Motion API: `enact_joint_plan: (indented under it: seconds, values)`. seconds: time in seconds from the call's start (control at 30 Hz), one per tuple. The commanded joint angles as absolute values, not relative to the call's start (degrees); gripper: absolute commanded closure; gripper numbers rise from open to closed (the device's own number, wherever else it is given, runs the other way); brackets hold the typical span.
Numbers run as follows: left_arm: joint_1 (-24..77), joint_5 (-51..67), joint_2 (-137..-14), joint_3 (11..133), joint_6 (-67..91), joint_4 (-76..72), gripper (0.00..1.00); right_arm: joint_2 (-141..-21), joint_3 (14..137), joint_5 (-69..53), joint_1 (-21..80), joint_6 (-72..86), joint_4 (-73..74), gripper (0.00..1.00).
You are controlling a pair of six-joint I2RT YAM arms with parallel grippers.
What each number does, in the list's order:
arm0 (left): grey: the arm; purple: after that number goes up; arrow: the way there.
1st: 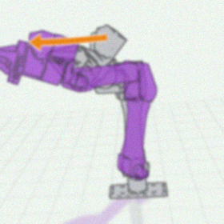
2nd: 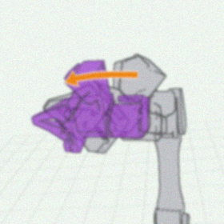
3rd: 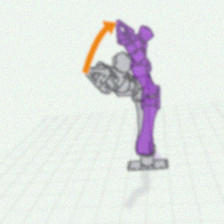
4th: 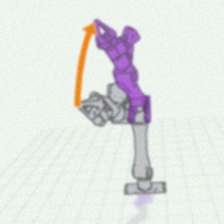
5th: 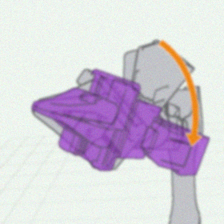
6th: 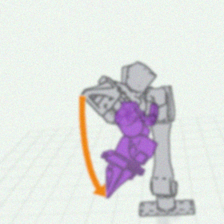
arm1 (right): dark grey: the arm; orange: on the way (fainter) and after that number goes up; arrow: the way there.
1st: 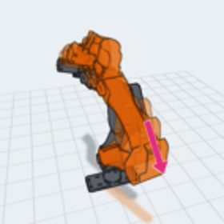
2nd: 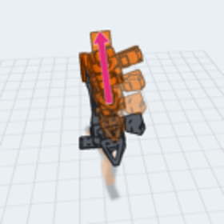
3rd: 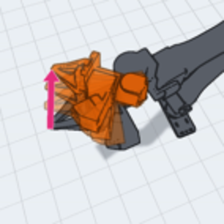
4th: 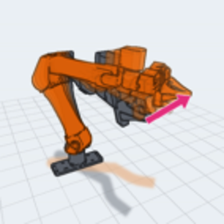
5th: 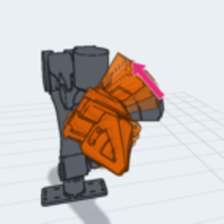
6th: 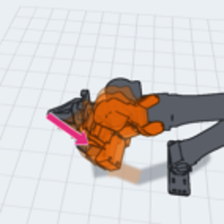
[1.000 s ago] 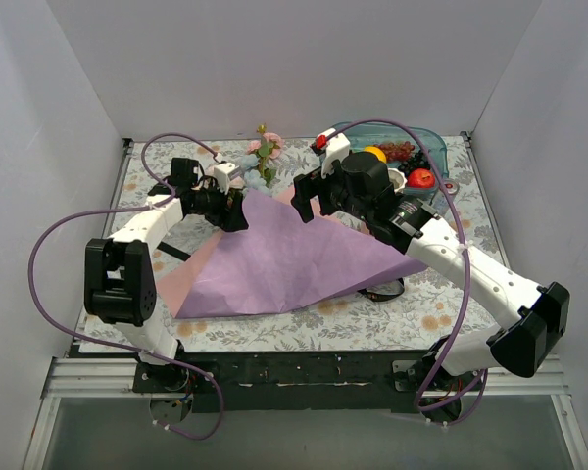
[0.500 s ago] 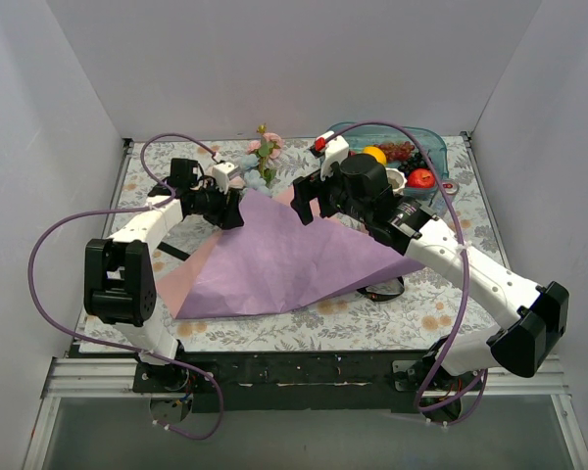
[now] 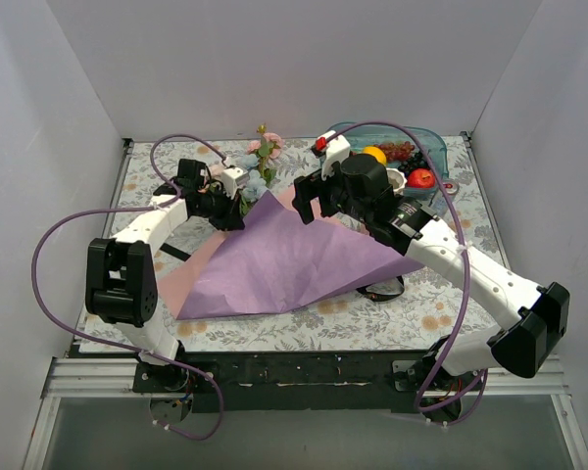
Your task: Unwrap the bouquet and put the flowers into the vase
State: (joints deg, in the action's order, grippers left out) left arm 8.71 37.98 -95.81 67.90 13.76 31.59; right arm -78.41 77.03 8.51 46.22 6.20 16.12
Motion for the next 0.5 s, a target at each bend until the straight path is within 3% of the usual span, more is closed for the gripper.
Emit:
enact_joint_plan:
  seconds: [0.0,0.3,0.47]
  values:
    - [8.79,38.50,-92.73,71.36,12.13,33.31,1.00,-75.76,78.57,9.58,46.41,5.98,14.41,0.02]
    - [9.49,39.19,-84.66,72.77,7.83,37.69,1.00,-74.27,81.91,11.86,46.41,4.13,16.17,0.02]
    - [10.19,45.51,-74.73,71.81,-4.11,45.17,1.00,-74.00,86.13,12.75,46.41,2.81,17.40,0.02]
